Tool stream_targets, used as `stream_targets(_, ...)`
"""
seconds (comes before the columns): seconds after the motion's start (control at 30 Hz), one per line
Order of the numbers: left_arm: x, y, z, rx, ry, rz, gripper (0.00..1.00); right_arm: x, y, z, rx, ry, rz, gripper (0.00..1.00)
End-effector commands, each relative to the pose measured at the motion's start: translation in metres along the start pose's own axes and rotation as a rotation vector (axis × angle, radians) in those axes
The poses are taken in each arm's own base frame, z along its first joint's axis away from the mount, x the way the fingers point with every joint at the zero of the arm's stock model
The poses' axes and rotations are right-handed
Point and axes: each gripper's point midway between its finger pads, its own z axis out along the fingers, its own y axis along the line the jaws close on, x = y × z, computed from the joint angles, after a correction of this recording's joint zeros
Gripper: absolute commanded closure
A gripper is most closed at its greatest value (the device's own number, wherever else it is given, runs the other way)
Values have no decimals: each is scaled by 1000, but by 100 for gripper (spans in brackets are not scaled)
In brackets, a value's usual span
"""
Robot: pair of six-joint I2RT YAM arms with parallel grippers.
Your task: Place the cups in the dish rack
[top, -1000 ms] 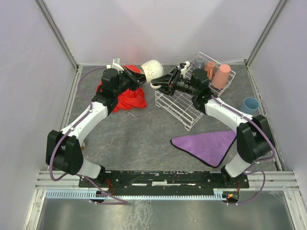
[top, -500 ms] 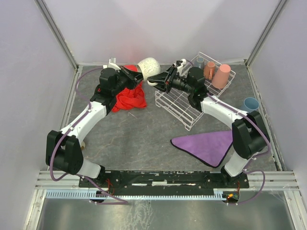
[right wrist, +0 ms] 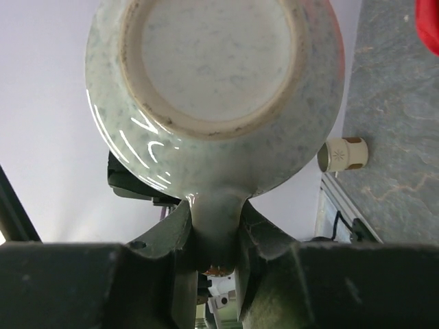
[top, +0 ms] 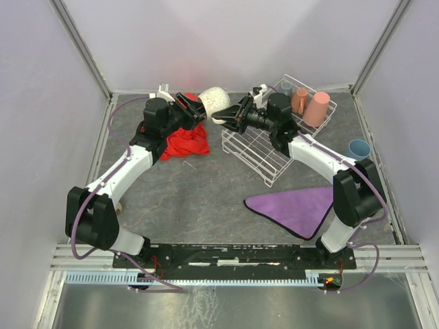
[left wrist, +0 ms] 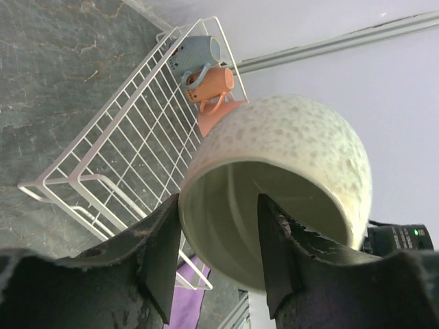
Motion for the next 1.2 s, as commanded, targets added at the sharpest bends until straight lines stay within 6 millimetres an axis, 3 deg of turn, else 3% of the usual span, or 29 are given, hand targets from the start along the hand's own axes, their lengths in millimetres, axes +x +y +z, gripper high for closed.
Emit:
stream_targets(0.0,-17,-38,-20,116,-47,100,45,-34,39,-28,-36,-108,-151,99)
stream_targets(0.13,-18,-21,-27,71,-49,103,41,-67,32,-54,48,-170,-221,99)
stream_targets(0.43,-5,22,-36,-87,34,185,27,-133,-16,-117,560,-264,-572,99)
stream_targets(0.77,-2,27,-32,-122,87,225,24,-193,-59,-161,1009,-310,-849,99)
stream_targets(0.93,-5,27,-31,-132,89,240,23,-213,-74,-171,1121,-343,-909,99)
stream_targets(1.17,-8,30,-30,-146,89,250,23,-236,-94,-166,1205,-371,-989,99)
